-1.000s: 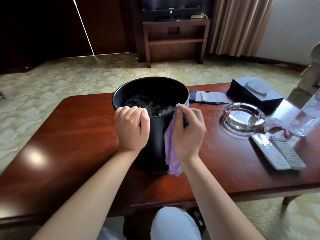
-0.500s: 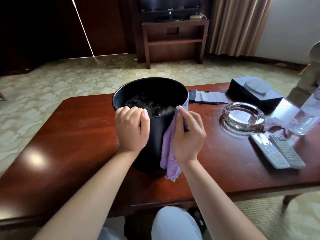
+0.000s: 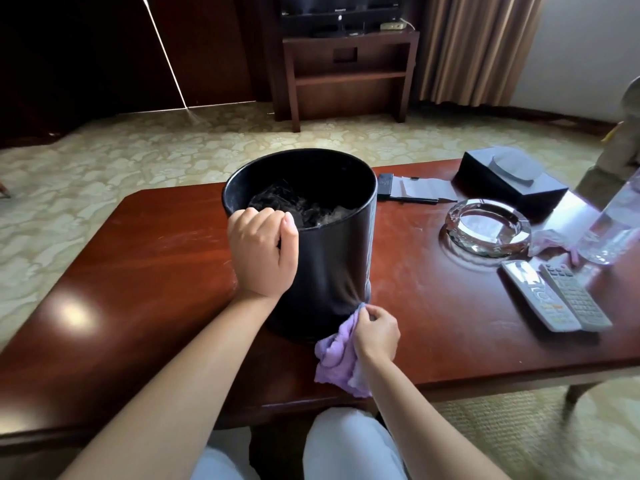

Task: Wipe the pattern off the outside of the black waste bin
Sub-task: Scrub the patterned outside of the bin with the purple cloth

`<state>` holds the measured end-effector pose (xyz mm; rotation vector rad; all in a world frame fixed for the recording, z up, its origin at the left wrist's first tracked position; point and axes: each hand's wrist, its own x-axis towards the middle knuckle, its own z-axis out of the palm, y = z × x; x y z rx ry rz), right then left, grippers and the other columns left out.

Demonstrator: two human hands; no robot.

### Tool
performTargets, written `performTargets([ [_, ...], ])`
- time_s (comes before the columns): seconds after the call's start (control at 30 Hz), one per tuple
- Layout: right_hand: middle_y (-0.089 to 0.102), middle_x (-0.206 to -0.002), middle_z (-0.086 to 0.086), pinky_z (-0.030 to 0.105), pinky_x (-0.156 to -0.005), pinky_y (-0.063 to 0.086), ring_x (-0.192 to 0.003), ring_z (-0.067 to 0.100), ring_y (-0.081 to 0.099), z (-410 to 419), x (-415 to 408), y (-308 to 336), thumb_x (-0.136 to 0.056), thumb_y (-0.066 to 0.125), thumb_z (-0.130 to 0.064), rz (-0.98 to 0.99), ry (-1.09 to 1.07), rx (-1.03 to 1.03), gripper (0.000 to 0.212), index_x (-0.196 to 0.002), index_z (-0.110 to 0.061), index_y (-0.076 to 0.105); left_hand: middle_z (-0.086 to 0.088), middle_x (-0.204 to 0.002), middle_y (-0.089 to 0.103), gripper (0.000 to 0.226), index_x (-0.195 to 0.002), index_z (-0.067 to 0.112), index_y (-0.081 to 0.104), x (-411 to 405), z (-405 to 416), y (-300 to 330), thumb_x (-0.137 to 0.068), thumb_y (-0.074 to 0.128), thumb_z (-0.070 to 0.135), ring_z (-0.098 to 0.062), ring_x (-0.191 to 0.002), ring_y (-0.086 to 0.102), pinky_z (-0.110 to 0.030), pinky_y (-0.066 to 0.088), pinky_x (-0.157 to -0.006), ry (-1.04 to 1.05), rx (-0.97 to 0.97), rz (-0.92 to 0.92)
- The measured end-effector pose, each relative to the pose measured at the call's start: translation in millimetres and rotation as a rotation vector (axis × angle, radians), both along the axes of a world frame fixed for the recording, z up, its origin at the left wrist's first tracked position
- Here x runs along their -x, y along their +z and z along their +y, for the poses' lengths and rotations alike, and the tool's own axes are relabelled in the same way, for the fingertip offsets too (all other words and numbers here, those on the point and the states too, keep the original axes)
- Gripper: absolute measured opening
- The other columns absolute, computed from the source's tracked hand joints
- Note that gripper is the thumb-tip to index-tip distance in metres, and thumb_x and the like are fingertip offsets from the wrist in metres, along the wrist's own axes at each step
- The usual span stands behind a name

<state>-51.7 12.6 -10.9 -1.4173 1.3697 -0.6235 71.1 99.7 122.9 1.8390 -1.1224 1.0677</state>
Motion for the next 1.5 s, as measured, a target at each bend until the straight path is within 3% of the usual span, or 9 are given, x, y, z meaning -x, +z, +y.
performTargets([
  [0.1,0.071,-0.099,0.002,0.023,-0.075,0.038,-0.096,0.022,0.062,2.1,4.7,-8.8,-0.088,0.057,-0.025,-0.006,0.011,-0.005,0.018,-0.097,-0.021,0.072,-0.006,-0.053,0.038,0.036,-0.058,0.015,0.036,0.1,0.0,-0.2,-0.094,0.032,0.018,-0.027,-0.054,0.038,-0.040,0.032,-0.061,-0.002,0.008,-0.004],
  [0.27,0.072,-0.092,-0.002,0.021,-0.080,0.043,-0.089,0.012,0.063,4.1,-7.2,9.4,-0.088,0.061,-0.017,-0.312,-0.111,0.174,0.013,-0.094,-0.019,0.072,-0.005,-0.053,0.038,0.034,-0.059,0.017,0.035,0.0,-0.6,-0.7,-0.093,0.032,0.018,-0.027,-0.054,0.038,-0.040,0.033,-0.062,-0.003,0.008,0.005],
  [0.33,0.071,-0.094,-0.002,0.023,-0.081,0.043,-0.090,0.013,0.063,0.4,-7.3,4.2,-0.088,0.060,-0.017,-0.281,-0.077,0.214,0.014,-0.096,-0.018,0.072,-0.006,-0.053,0.039,0.035,-0.058,0.015,0.036,0.1,-0.6,-1.4,-0.093,0.032,0.018,-0.027,-0.054,0.038,-0.040,0.033,-0.062,0.000,0.008,0.005],
  [0.5,0.066,-0.088,0.003,0.029,-0.068,0.039,-0.084,0.023,0.061,-4.9,12.2,-35.4,-0.089,0.058,-0.018,0.038,0.201,0.361,0.014,-0.091,-0.014,0.071,-0.007,-0.052,0.038,0.035,-0.058,0.015,0.035,0.2,-1.2,-0.9,-0.093,0.035,0.017,-0.028,-0.054,0.037,-0.040,0.032,-0.061,0.006,0.014,0.006],
  [0.67,0.065,-0.085,0.002,0.024,-0.067,0.038,-0.079,0.020,0.061,1.0,17.4,-35.6,-0.088,0.061,-0.014,-0.008,0.189,0.386,0.012,-0.092,-0.012,0.073,-0.009,-0.054,0.041,0.034,-0.057,0.012,0.037,8.9,-3.5,-2.3,-0.091,0.040,0.016,-0.030,-0.056,0.041,-0.039,0.034,-0.066,0.098,0.047,0.043],
  [0.83,0.066,-0.087,0.002,0.018,-0.067,0.035,-0.081,0.018,0.061,1.7,18.9,-36.6,-0.087,0.062,-0.011,-0.060,0.148,0.385,0.014,-0.096,-0.011,0.072,-0.005,-0.052,0.052,0.033,-0.056,0.009,0.053,35.1,-27.0,2.4,-0.088,0.047,0.016,-0.028,-0.057,0.050,-0.039,0.038,-0.090,0.115,-0.025,-0.017],
  [1.17,0.065,-0.087,-0.001,0.013,-0.070,0.036,-0.079,0.012,0.059,0.8,20.0,-38.6,-0.087,0.063,-0.012,-0.128,0.102,0.396,0.012,-0.094,-0.011,0.072,-0.005,-0.042,0.047,0.034,-0.047,0.013,0.052,35.5,-31.7,6.1,-0.080,0.053,0.023,-0.028,-0.046,0.048,-0.035,0.029,-0.064,0.190,0.096,0.133],
  [1.33,0.066,-0.089,-0.002,0.012,-0.068,0.034,-0.081,0.010,0.059,5.9,21.0,-38.6,-0.088,0.063,-0.014,-0.149,0.049,0.385,0.012,-0.095,-0.013,0.073,-0.006,-0.039,0.043,0.037,-0.043,0.011,0.047,5.8,-4.0,6.3,-0.078,0.052,0.023,-0.028,-0.043,0.042,-0.032,0.027,-0.064,0.164,0.124,0.149],
  [1.5,0.067,-0.093,-0.008,0.017,-0.071,0.038,-0.083,0.005,0.058,21.9,17.1,-35.9,-0.088,0.063,-0.018,-0.147,0.067,0.349,0.012,-0.095,-0.019,0.072,0.006,-0.043,0.036,0.036,-0.043,0.013,0.044,0.5,3.4,6.9,-0.076,0.051,0.024,-0.017,-0.052,0.034,-0.030,0.027,-0.065,0.064,0.136,0.172],
])
